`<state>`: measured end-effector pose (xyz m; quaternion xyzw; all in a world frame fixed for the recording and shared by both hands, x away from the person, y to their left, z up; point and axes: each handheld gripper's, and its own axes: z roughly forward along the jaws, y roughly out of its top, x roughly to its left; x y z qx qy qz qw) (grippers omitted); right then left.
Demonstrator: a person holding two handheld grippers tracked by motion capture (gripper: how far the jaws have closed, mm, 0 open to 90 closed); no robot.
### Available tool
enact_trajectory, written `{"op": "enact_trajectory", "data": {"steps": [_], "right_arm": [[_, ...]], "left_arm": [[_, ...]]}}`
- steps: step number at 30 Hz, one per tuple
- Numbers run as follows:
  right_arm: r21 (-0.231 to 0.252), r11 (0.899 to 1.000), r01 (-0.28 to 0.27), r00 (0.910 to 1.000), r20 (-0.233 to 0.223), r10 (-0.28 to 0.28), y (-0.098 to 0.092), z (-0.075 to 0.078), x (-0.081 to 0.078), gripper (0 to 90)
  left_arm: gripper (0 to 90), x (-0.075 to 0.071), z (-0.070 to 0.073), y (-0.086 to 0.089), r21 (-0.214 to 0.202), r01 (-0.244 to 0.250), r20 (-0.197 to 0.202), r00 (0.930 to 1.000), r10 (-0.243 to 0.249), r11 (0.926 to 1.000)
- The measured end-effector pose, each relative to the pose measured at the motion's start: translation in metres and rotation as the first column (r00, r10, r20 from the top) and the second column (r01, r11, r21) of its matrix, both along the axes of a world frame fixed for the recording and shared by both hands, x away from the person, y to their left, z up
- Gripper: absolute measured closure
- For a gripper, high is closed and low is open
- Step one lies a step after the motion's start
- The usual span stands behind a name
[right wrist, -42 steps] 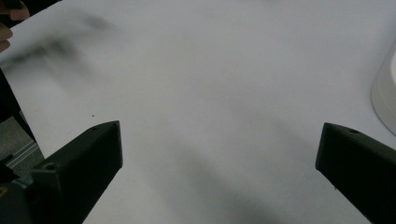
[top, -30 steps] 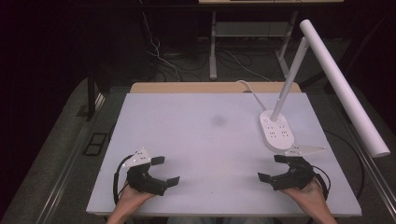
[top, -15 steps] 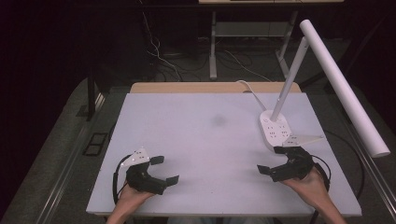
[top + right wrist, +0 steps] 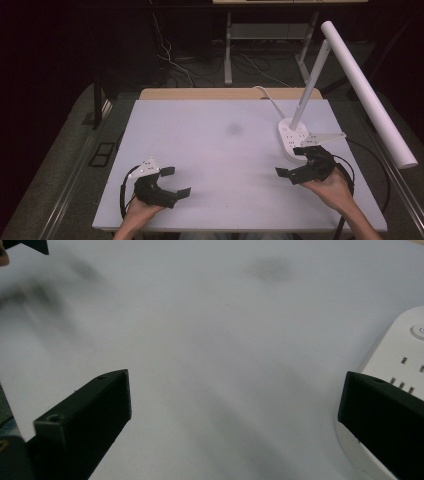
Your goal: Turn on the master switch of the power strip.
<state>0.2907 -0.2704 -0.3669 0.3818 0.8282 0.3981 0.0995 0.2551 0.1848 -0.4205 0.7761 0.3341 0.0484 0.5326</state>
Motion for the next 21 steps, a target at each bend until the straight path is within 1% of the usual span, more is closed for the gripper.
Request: {"op": "enact_trajectory", "data": {"steps": [9, 10, 11, 12, 15, 16, 18, 21], "right_arm": [[-0.045, 0.999, -0.015, 0.9999, -0.002, 0.015, 0.004, 0.008, 0.014, 0.1], [-0.061, 0.998, -0.019, 0.9998, -0.002, 0.019, 0.006, 0.009, 0.016, 0.1], [-0.061, 0.998, -0.019, 0.9998, -0.002, 0.019, 0.006, 0.009, 0.016, 0.1], [-0.074, 0.997, -0.019, 0.9998, 0.000, 0.019, 0.006, 0.010, 0.018, 0.1], [-0.093, 0.995, -0.021, 0.9998, -0.002, 0.021, 0.008, 0.014, 0.024, 0.1], [-0.093, 0.995, -0.021, 0.9998, -0.002, 0.021, 0.008, 0.014, 0.024, 0.1], [-0.107, 0.994, -0.025, 0.9996, 0.006, 0.026, 0.010, 0.015, 0.028, 0.1], [-0.118, 0.993, -0.031, 0.9995, -0.005, 0.030, 0.013, 0.019, 0.032, 0.1]], "left_arm": [[0.0, 0.000, 0.000, 0.000, 0.005, 0.005, -0.003, 1.0000, -0.005, 1.0000], [0.0, 0.000, 0.000, 0.000, 0.005, 0.005, -0.003, 1.0000, -0.005, 1.0000], [0.0, 0.000, 0.000, 0.000, 0.005, 0.006, -0.002, 1.0000, -0.006, 1.0000], [0.0, 0.000, 0.000, 0.000, 0.007, 0.006, 0.001, 1.0000, -0.006, 1.0000], [0.0, 0.000, 0.000, 0.000, 0.002, 0.006, 0.001, 1.0000, -0.006, 1.0000], [0.0, 0.000, 0.000, 0.000, 0.000, 0.008, 0.001, 1.0000, -0.008, 1.0000], [0.0, 0.000, 0.000, 0.000, -0.005, 0.009, 0.004, 1.0000, -0.009, 0.9999], [0.0, 0.000, 0.000, 0.001, -0.005, 0.009, 0.005, 0.9999, -0.009, 0.9999]]}}
